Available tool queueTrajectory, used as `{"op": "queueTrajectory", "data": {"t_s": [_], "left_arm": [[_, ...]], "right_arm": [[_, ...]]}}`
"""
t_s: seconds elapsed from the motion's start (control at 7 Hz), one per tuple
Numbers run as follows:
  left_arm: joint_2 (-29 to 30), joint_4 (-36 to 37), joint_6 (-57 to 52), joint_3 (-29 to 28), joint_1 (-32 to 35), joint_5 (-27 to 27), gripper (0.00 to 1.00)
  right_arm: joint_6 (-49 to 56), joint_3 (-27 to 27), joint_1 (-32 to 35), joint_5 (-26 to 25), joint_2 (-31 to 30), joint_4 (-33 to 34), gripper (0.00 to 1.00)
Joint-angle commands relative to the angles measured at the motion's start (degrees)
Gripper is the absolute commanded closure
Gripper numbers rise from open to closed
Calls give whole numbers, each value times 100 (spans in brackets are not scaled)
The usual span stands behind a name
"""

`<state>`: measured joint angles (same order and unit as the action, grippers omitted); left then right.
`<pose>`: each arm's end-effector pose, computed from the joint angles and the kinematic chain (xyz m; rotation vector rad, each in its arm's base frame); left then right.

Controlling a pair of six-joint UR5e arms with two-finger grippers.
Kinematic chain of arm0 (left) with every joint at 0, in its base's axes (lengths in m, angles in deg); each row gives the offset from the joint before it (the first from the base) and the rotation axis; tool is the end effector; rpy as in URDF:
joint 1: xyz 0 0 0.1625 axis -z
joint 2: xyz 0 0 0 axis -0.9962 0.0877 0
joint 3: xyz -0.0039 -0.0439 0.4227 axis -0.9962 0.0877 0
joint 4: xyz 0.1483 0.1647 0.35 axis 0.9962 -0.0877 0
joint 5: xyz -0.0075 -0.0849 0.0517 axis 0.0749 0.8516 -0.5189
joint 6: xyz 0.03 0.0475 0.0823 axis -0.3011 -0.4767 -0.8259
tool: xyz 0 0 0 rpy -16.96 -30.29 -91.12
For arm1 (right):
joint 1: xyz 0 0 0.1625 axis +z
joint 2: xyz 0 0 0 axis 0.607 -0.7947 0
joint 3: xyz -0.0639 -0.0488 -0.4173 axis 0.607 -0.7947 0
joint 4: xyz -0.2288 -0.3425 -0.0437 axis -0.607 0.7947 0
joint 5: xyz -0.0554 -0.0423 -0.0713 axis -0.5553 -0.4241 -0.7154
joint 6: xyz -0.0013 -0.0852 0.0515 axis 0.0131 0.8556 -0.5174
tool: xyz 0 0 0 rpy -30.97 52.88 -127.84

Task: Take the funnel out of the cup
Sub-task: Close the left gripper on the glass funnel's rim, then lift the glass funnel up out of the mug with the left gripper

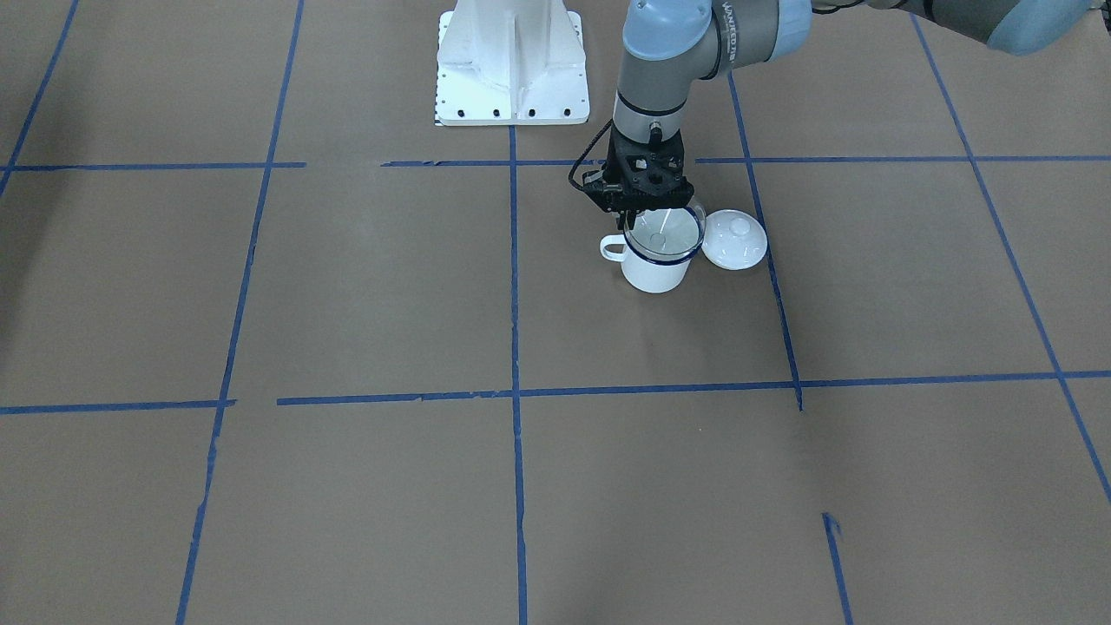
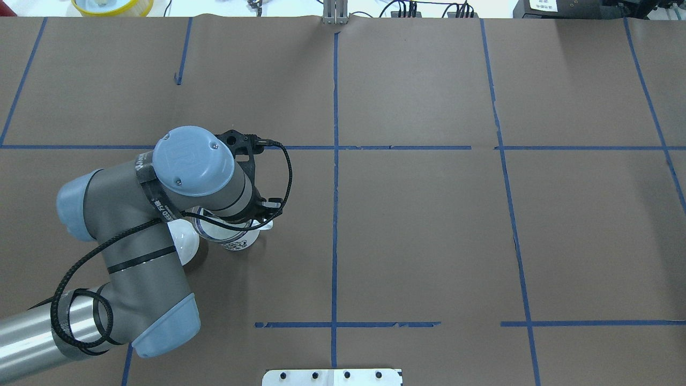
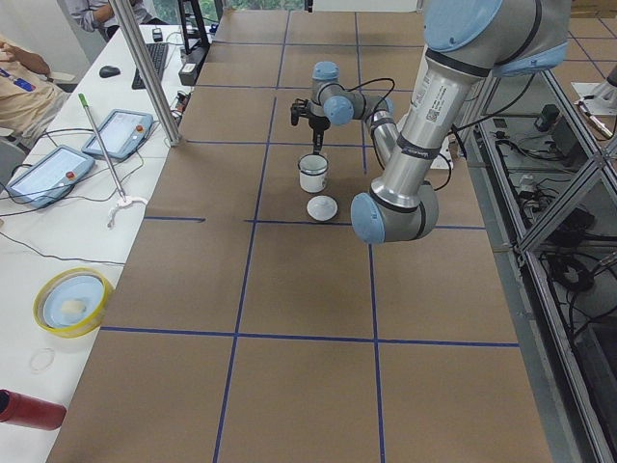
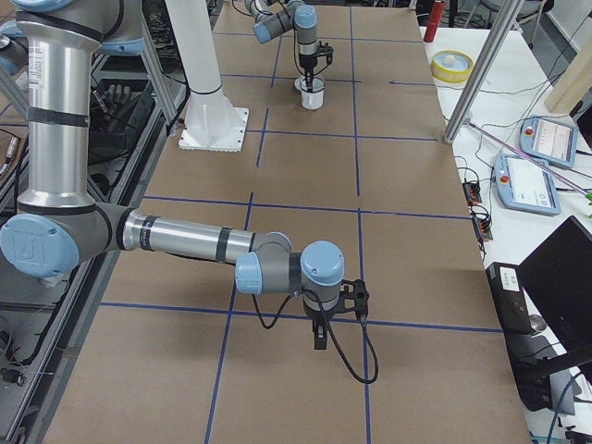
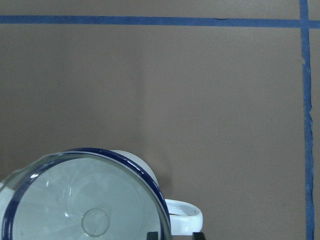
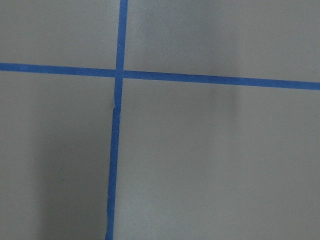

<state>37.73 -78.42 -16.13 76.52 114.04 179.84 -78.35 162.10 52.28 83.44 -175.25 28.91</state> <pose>0.4798 -0.3900 0.2188 0.0906 0.7956 -0.0571 0.0650 -0.4485 0.6996 0.0559 -0.7195 -0.0226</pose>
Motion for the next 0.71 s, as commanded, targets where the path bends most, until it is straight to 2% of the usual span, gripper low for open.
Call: {"op": "queueTrajectory", "data": {"t_s": [0.0,0.29,0.43,0.57], "left_arm": [[13,581,-58,552,38,5,100],[187,962,-33,1099,474,5,100],[223,928,98,1161,686,5,100],[206,562,691,1101,984,-90,100]], "right_arm": [[0,0,0,0,0,0,0],[0,0,0,0,0,0,0],[0,0,0,0,0,0,0],[0,0,0,0,0,0,0]]}}
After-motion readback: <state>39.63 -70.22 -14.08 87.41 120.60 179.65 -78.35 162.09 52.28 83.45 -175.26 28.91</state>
